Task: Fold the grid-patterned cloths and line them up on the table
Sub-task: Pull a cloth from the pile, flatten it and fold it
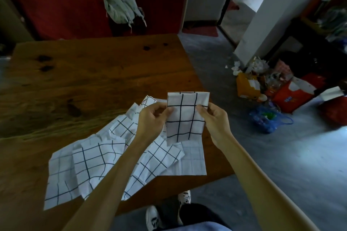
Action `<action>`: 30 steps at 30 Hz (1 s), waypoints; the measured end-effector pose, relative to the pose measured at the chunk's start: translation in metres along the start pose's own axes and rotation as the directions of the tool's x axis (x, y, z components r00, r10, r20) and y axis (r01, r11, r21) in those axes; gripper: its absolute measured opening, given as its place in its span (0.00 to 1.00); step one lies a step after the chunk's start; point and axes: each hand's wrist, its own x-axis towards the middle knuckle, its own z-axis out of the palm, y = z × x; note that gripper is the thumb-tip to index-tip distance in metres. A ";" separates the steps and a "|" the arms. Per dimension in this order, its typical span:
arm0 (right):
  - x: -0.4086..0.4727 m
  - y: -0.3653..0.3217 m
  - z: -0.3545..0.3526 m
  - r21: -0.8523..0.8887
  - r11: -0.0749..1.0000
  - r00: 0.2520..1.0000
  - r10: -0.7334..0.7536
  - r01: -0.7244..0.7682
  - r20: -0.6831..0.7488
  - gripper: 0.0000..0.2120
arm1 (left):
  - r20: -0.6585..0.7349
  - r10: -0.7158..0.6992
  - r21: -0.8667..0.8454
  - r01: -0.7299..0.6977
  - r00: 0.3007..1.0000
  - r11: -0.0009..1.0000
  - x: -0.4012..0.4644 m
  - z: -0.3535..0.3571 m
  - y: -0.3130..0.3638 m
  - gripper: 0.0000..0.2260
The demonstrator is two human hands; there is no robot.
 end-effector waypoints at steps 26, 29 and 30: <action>-0.010 0.088 -0.355 0.128 0.992 0.993 0.032 -0.017 -0.117 0.03 | 0.176 0.008 0.032 -0.014 0.984 0.999 -0.068 0.347 0.085 0.09; -0.004 0.094 -0.390 0.154 0.988 0.985 0.043 -0.018 -0.166 0.04 | 0.246 -0.032 0.012 0.030 0.969 0.999 -0.069 0.389 0.094 0.10; -0.001 0.095 -0.399 0.162 0.987 0.983 0.046 -0.017 -0.176 0.04 | 0.252 -0.030 0.019 0.025 0.967 0.999 -0.068 0.401 0.095 0.10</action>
